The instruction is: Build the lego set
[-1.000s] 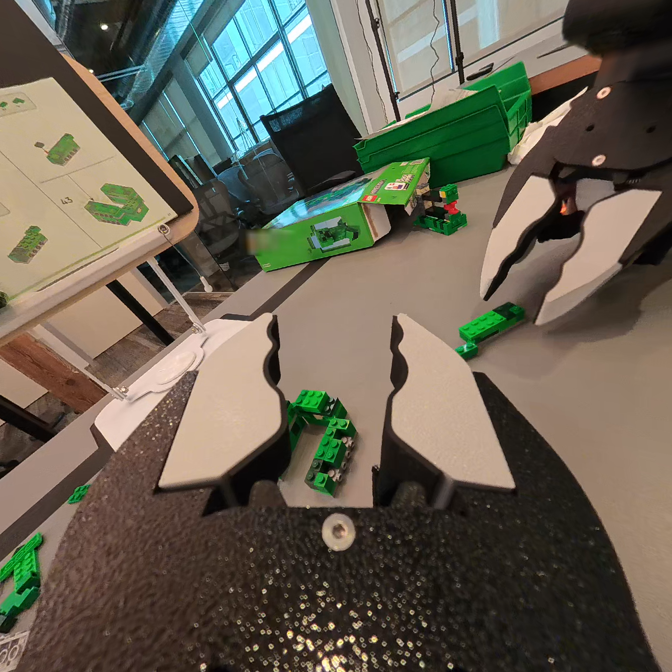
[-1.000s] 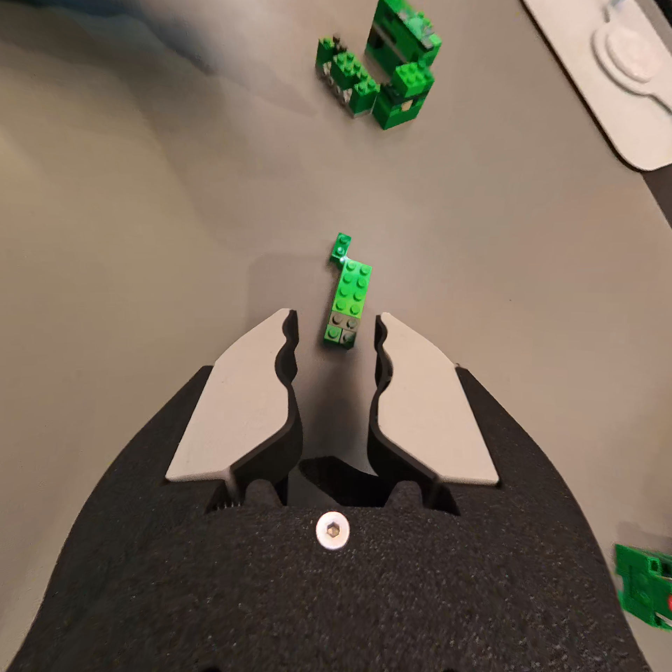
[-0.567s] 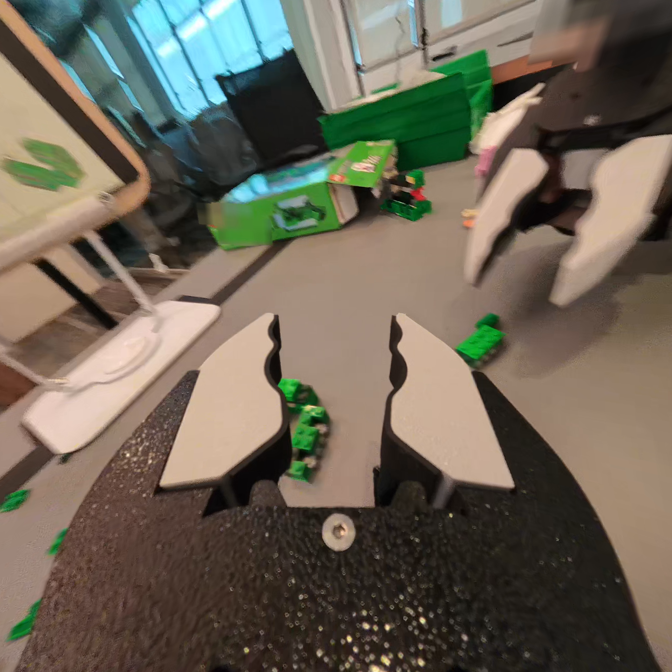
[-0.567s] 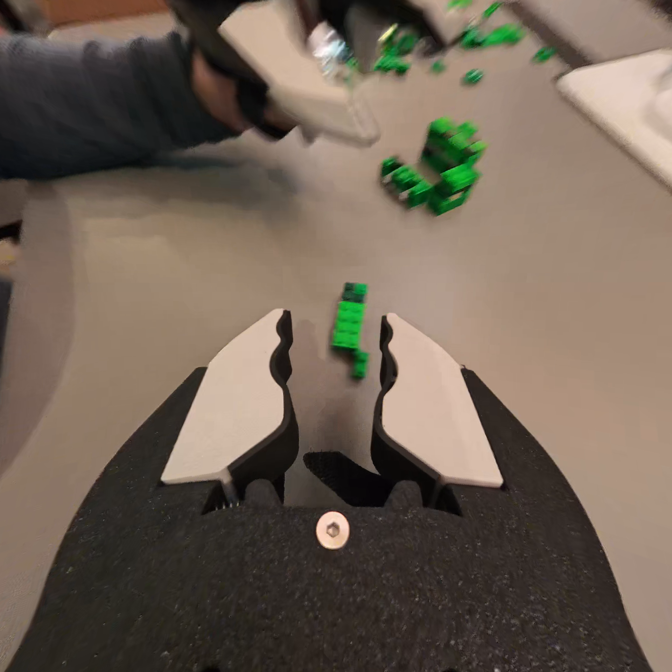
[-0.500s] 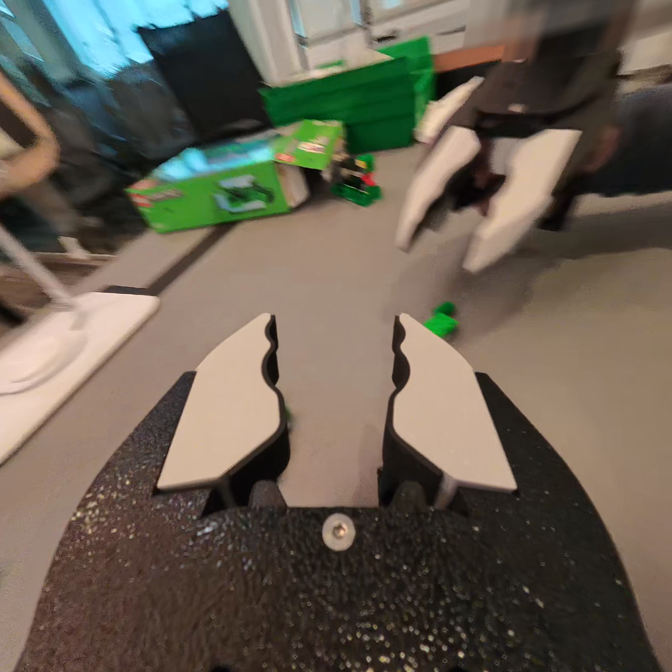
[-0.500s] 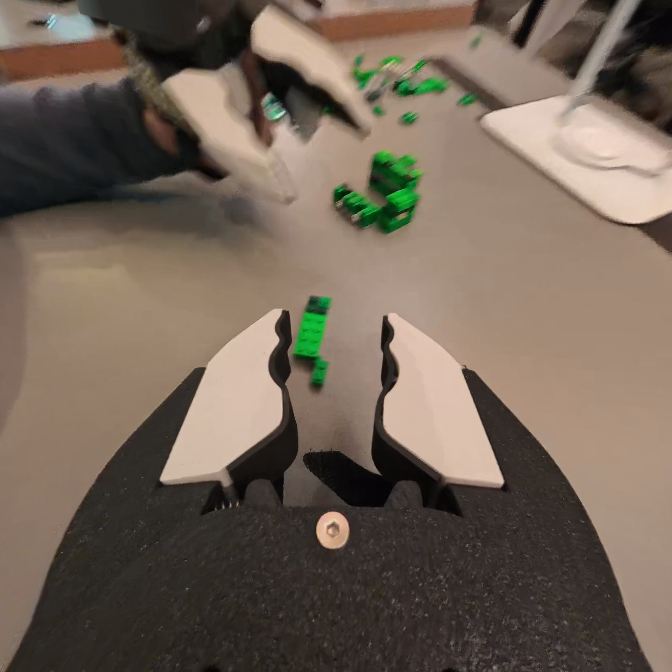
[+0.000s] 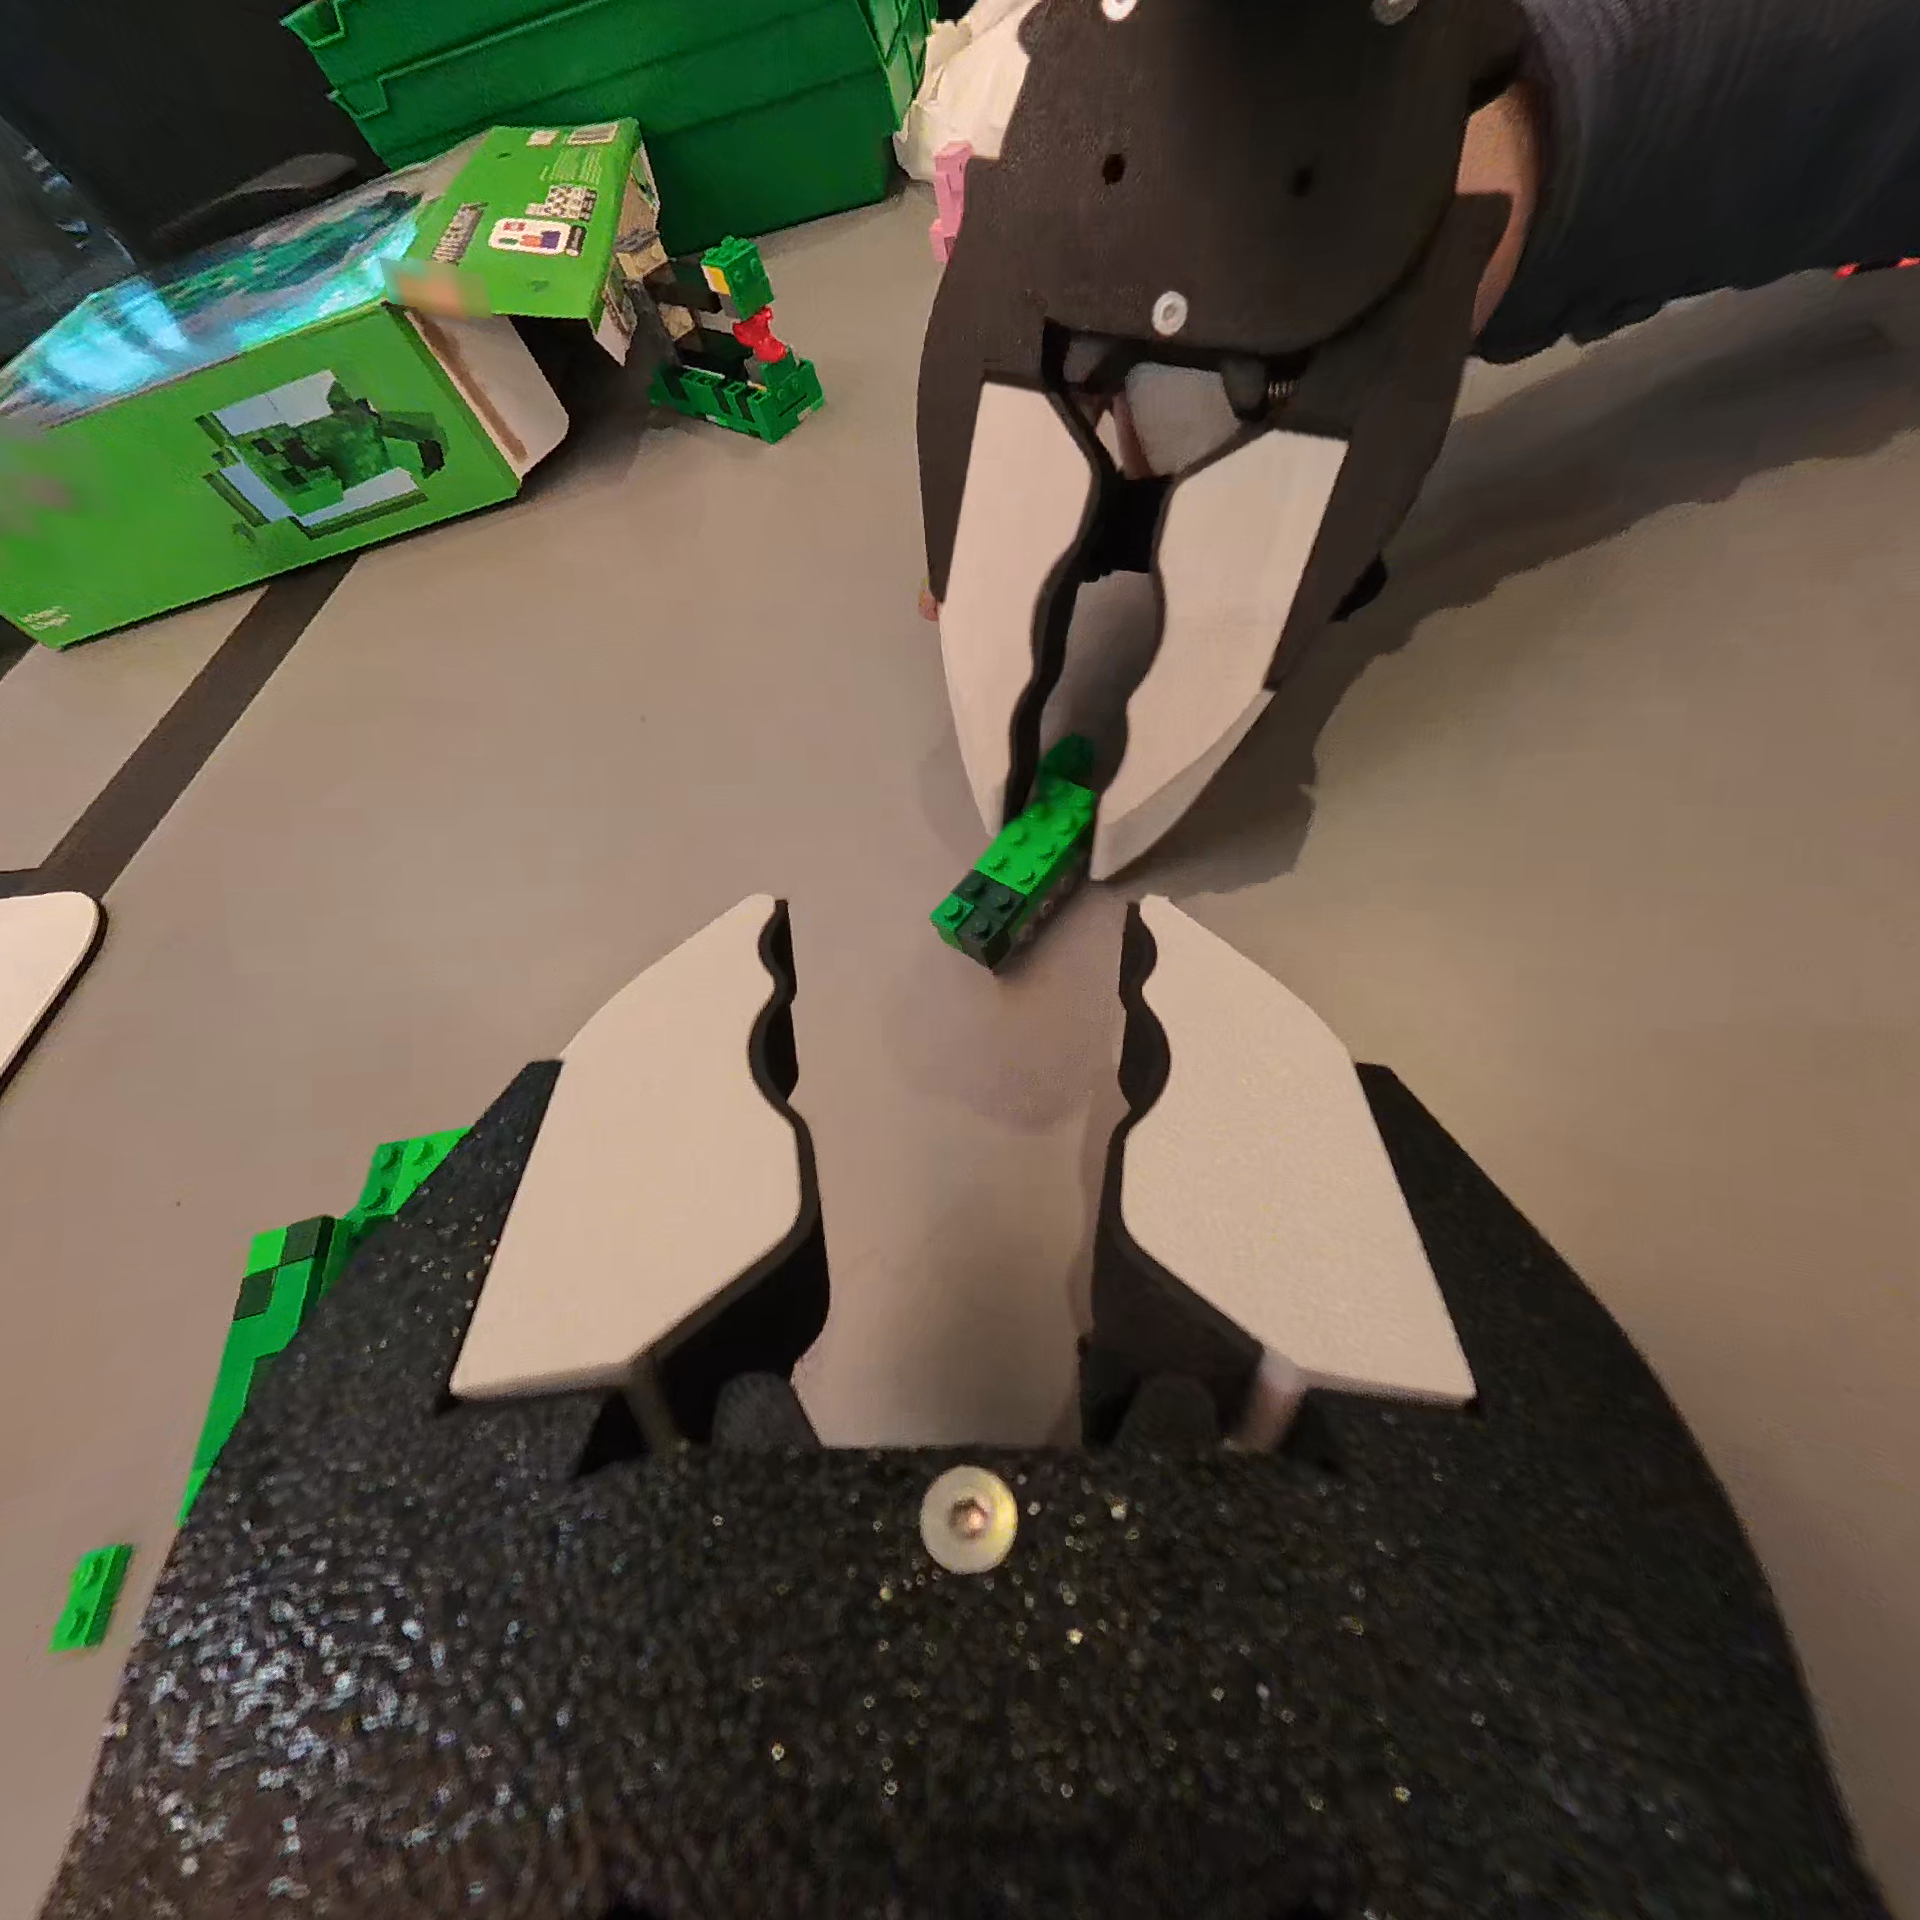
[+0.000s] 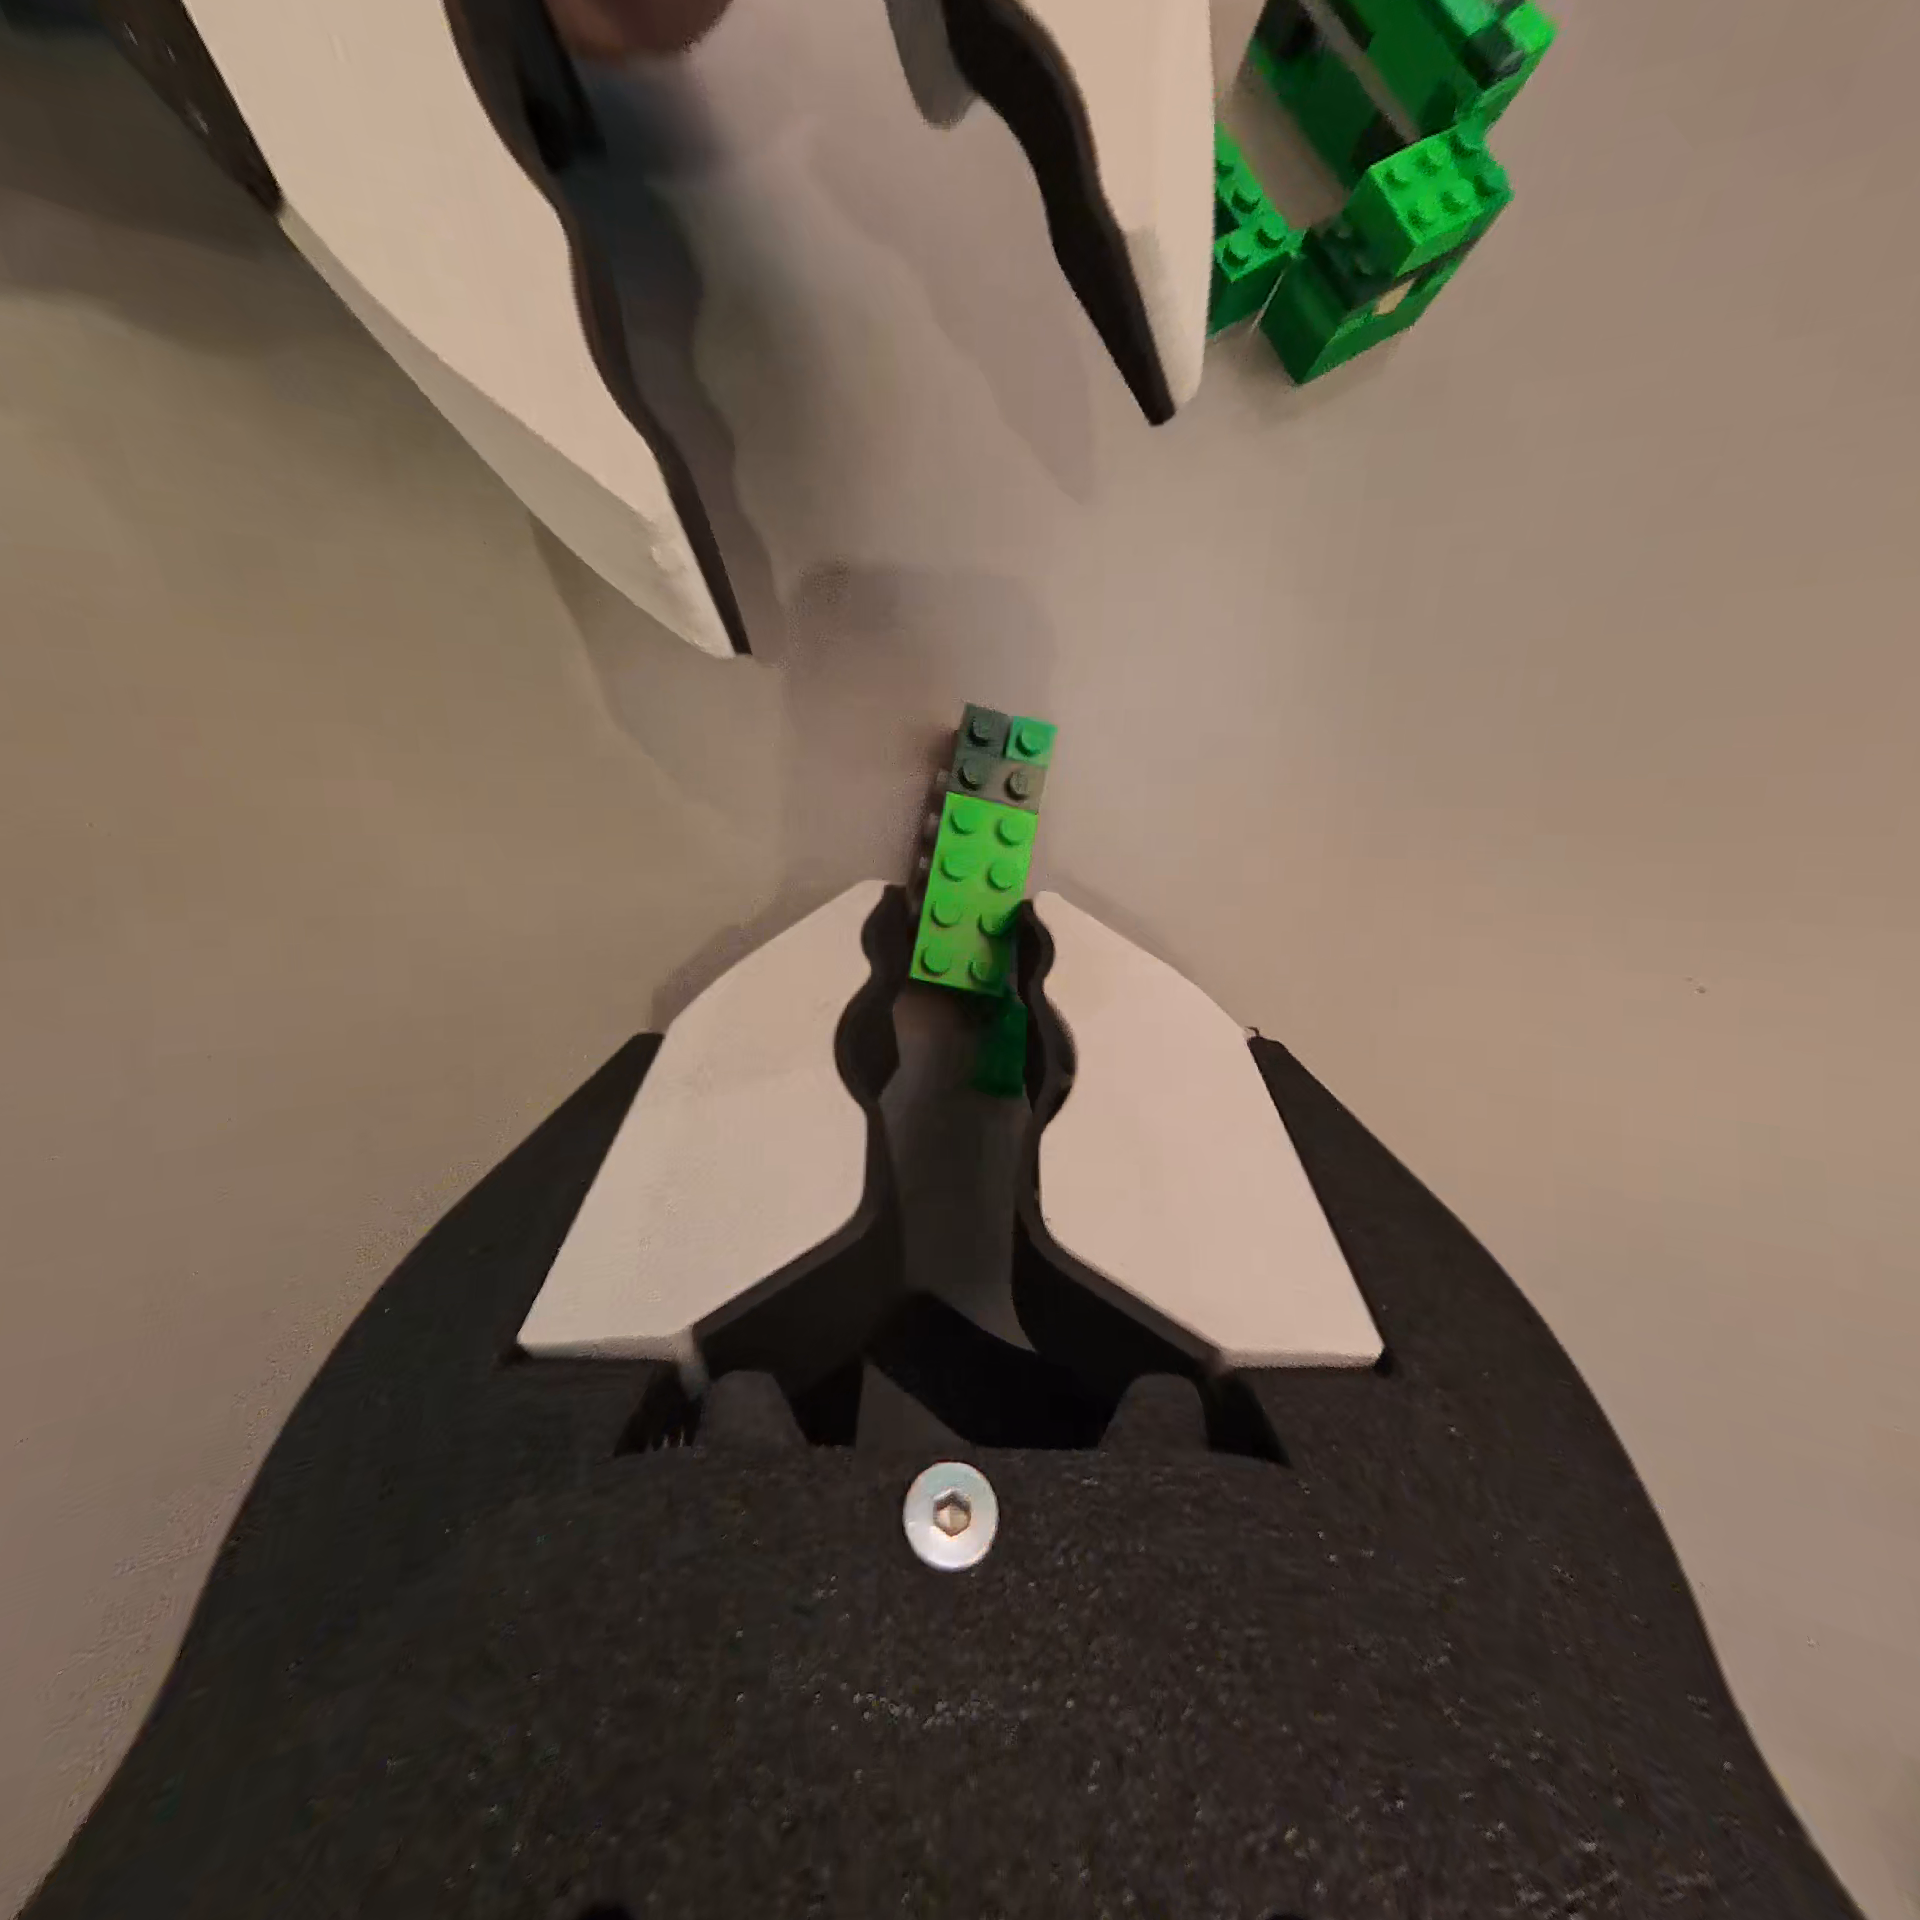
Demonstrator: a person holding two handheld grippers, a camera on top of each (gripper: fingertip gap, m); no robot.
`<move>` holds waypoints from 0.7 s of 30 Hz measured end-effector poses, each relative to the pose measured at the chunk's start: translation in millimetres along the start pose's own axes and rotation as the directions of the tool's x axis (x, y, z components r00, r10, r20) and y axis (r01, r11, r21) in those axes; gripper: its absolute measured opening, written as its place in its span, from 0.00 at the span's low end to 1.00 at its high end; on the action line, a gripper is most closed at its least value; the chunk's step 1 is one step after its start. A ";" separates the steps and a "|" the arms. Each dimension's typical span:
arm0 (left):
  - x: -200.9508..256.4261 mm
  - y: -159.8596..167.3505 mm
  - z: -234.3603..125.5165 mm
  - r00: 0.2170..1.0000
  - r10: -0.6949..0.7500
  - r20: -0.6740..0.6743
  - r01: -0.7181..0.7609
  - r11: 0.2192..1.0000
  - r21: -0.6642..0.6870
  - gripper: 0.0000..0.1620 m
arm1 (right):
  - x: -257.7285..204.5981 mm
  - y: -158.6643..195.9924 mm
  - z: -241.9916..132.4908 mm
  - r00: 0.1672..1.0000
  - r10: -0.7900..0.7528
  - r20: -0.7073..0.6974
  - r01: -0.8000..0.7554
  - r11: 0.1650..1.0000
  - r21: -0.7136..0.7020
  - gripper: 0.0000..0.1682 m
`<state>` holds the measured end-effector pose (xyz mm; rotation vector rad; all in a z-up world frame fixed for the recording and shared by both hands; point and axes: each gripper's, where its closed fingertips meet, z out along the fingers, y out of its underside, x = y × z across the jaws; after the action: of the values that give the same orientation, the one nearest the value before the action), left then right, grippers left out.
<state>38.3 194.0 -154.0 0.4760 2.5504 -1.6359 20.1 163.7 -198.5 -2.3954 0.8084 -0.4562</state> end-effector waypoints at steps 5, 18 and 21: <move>-2.7 0.6 1.7 0.993 -0.116 -0.023 0.116 0.993 0.013 0.35 | 13.7 -23.2 -13.6 0.945 -0.265 -0.192 0.287 0.953 0.095 0.11; -10.0 -62.2 -32.7 0.954 -0.266 -0.138 0.299 0.879 0.372 0.20 | 12.5 -76.9 -80.0 0.114 -0.718 -0.686 0.872 0.403 -0.276 0.11; -1.6 -70.0 -31.5 0.972 -0.204 -0.112 0.232 0.900 0.370 0.10 | 9.3 -80.2 -82.3 0.069 -0.717 -0.694 0.879 0.372 -0.297 0.11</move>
<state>22.2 195.0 -78.9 0.2790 2.4049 -2.2536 23.6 177.5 -84.1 -2.1453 -0.5330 -2.0022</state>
